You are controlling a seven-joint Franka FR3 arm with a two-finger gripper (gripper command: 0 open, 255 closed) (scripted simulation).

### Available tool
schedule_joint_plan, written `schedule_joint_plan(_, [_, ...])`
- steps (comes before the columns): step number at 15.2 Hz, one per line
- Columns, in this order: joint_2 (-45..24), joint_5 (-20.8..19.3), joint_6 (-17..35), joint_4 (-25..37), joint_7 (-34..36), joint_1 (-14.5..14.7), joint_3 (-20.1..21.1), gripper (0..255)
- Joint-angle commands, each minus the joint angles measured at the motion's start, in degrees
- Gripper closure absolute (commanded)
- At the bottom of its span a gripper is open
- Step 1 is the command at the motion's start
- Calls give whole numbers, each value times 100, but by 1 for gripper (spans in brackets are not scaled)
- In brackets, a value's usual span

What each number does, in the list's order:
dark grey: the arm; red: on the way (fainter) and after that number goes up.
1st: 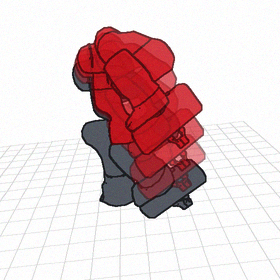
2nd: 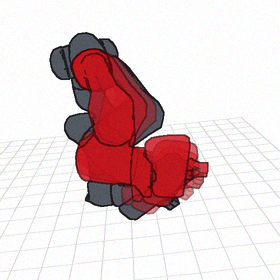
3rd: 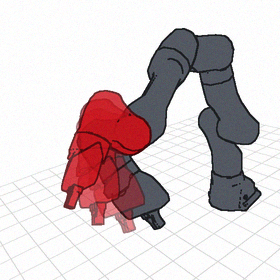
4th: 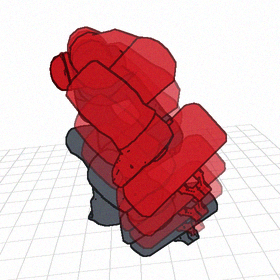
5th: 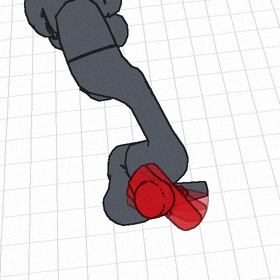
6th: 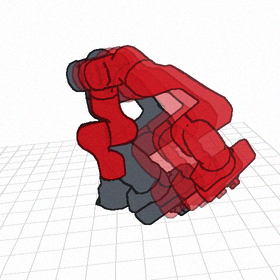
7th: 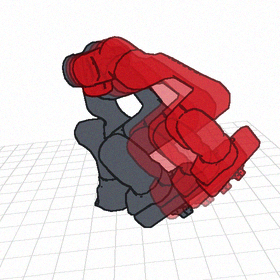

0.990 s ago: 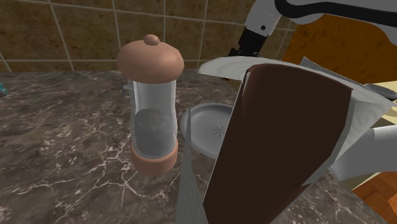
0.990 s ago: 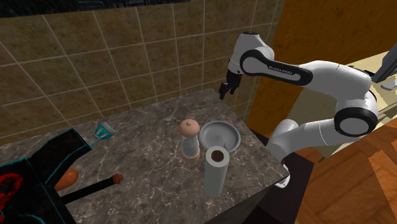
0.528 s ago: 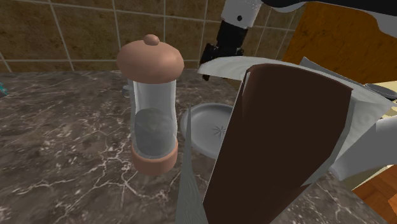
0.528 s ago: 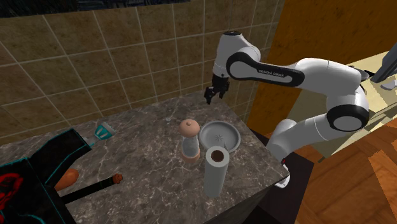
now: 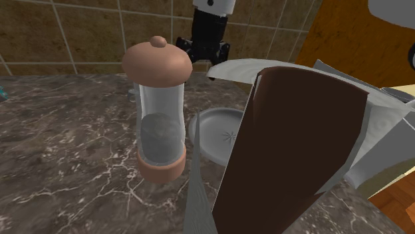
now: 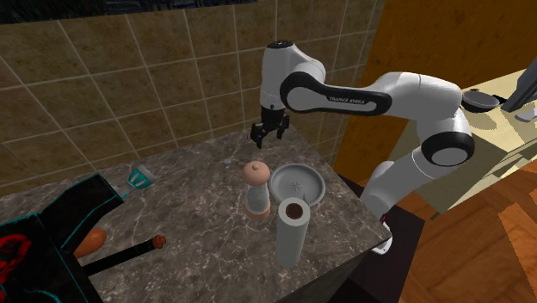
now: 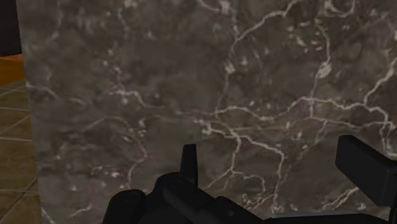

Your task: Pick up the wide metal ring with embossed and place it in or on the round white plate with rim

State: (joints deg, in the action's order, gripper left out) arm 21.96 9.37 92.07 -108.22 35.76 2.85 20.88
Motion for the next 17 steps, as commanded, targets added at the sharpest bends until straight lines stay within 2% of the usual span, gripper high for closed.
schedule_joint_plan(1, [-425,-110,-43,417,421,6,286,0])
schedule_joint_plan(7, [-1958,-793,-487,2075,1752,202,1098,0])
schedule_joint_plan(9, [-2595,-1159,-733,2778,2223,408,1322,0])
schedule_joint_plan(12, [-3563,-1746,-1199,3934,2819,898,1507,0])
schedule_joint_plan(17, [-3318,-1587,-699,3230,2750,766,1460,0])
